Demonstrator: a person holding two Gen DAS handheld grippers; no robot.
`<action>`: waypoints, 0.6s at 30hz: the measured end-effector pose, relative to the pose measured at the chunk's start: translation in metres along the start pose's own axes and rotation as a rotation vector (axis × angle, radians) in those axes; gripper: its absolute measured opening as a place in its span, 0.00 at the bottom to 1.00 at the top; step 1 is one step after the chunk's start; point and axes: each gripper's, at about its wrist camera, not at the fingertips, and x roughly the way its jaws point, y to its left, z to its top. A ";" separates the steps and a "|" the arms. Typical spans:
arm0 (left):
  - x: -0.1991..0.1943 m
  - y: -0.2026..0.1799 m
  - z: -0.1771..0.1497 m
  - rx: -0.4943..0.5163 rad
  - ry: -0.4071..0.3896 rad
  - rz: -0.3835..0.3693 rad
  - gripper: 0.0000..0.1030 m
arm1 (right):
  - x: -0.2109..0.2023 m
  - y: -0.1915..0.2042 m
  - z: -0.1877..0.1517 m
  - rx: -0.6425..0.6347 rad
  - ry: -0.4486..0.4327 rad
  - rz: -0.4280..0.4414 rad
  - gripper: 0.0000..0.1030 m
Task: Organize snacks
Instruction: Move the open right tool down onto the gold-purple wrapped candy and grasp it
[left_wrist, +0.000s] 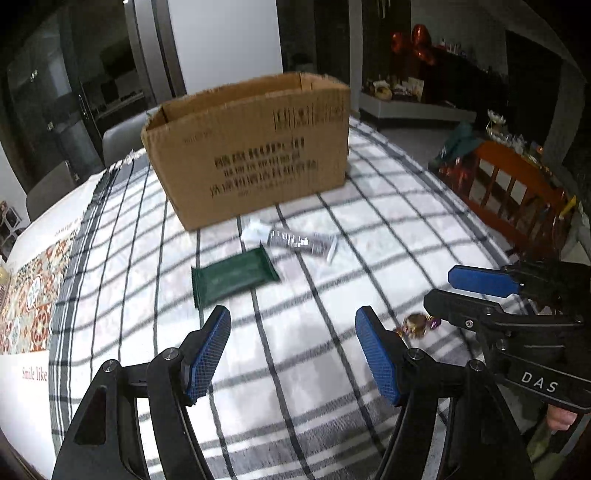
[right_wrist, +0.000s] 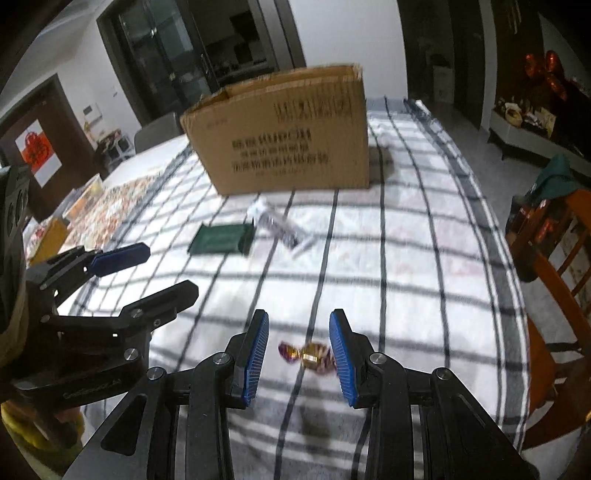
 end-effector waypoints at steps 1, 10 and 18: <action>0.002 0.000 -0.003 -0.001 0.008 -0.002 0.67 | 0.003 0.000 -0.003 -0.004 0.013 0.000 0.34; 0.023 -0.004 -0.018 -0.017 0.085 -0.029 0.67 | 0.020 -0.003 -0.016 -0.031 0.084 -0.009 0.34; 0.033 -0.003 -0.022 -0.022 0.114 -0.030 0.67 | 0.034 -0.005 -0.019 -0.052 0.123 -0.022 0.34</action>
